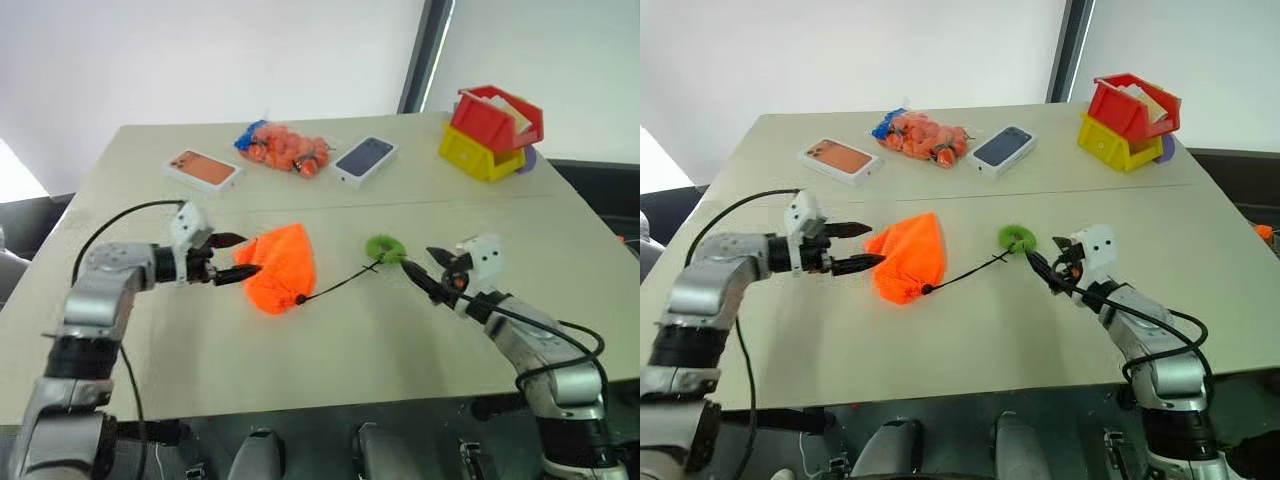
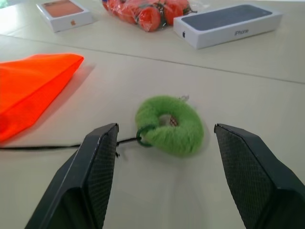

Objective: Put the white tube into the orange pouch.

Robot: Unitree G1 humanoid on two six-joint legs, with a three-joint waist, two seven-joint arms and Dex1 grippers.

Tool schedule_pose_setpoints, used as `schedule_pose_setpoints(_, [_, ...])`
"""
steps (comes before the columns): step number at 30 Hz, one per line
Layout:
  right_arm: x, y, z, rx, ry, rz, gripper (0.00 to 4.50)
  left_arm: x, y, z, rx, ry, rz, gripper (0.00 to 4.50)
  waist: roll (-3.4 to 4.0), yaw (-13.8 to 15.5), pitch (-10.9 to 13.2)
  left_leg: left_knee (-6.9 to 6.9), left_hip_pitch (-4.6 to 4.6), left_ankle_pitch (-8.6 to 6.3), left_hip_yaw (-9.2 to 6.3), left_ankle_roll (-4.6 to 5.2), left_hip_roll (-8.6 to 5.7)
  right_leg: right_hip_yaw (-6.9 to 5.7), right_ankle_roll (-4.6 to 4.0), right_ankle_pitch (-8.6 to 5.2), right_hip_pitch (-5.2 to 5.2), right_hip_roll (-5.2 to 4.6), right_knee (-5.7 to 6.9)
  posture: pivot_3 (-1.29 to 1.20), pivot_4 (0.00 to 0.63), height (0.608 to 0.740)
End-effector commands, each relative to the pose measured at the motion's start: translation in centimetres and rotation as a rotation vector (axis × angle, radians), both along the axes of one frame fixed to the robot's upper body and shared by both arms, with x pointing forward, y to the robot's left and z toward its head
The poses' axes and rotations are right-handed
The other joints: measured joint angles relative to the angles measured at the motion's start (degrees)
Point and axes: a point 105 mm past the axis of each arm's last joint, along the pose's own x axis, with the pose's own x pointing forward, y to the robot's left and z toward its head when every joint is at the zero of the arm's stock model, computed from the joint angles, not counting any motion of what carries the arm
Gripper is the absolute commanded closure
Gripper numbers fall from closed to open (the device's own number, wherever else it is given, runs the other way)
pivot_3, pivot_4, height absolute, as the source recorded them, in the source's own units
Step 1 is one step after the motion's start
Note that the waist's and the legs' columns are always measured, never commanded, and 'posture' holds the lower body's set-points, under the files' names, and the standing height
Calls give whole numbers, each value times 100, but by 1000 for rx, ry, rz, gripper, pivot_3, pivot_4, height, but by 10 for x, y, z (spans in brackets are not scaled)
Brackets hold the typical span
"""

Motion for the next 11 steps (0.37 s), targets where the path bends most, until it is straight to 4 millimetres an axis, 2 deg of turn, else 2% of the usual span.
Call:
schedule_pose_setpoints(1, [-11,-8,17,37,-49,46,1188,-13,26,0,-3,-79,165,462,0,-10,0,-1,1,0,3,0,1,2,0,0,-2,-2,-4,0,150,740])
schedule_pose_setpoints(6, [-22,-6,15,63,-5,119,1188,-37,39,-28,-23,-17,281,462,-5,24,1,3,1,-1,7,-2,1,0,1,-1,0,-9,-7,0,150,740])
schedule_pose_setpoints(11, [-20,0,11,52,21,154,1188,-46,39,-45,-66,52,337,462,-5,31,1,16,2,-2,8,-4,-3,-3,0,-1,-1,-22,-15,0,150,740])
